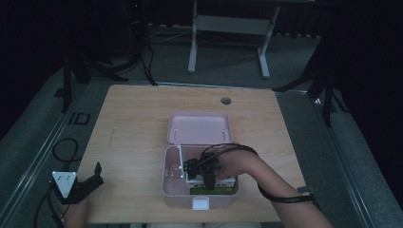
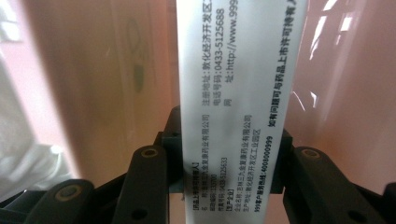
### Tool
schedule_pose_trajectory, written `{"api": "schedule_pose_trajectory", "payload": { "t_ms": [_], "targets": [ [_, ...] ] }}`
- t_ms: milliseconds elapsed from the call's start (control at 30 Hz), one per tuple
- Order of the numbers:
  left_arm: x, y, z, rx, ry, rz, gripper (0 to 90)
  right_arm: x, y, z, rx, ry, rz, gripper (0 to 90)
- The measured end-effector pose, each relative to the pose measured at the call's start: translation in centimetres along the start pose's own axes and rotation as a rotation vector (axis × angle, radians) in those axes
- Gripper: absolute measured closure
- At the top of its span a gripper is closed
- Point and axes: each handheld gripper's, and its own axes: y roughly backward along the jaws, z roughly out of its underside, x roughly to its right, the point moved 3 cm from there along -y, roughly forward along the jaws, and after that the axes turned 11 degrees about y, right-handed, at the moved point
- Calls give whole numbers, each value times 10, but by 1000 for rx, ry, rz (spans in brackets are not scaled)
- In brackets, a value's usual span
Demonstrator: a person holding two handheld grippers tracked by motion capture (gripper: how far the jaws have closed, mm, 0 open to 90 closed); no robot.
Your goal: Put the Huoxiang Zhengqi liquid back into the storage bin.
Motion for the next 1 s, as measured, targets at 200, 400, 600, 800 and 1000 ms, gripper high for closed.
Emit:
{"api": "schedule_pose_trajectory", "payload": {
  "t_ms": [200,400,600,800,1000],
  "targets": [
    [0,0,0,-1,-2,0,22,0,-12,0,2,8,-14,629],
    [0,0,0,-2,-4,-1,22,1,-23,0,3,12,-20,628],
    [0,0,0,-2,-3,1,22,2,-31,-2,15,17,-30,627],
    [0,0,0,-2,-4,1,22,2,-31,-2,19,21,-28,621],
    [0,0,0,-2,-4,1,22,1,-29,-1,16,28,-27,572]
  ]
}}
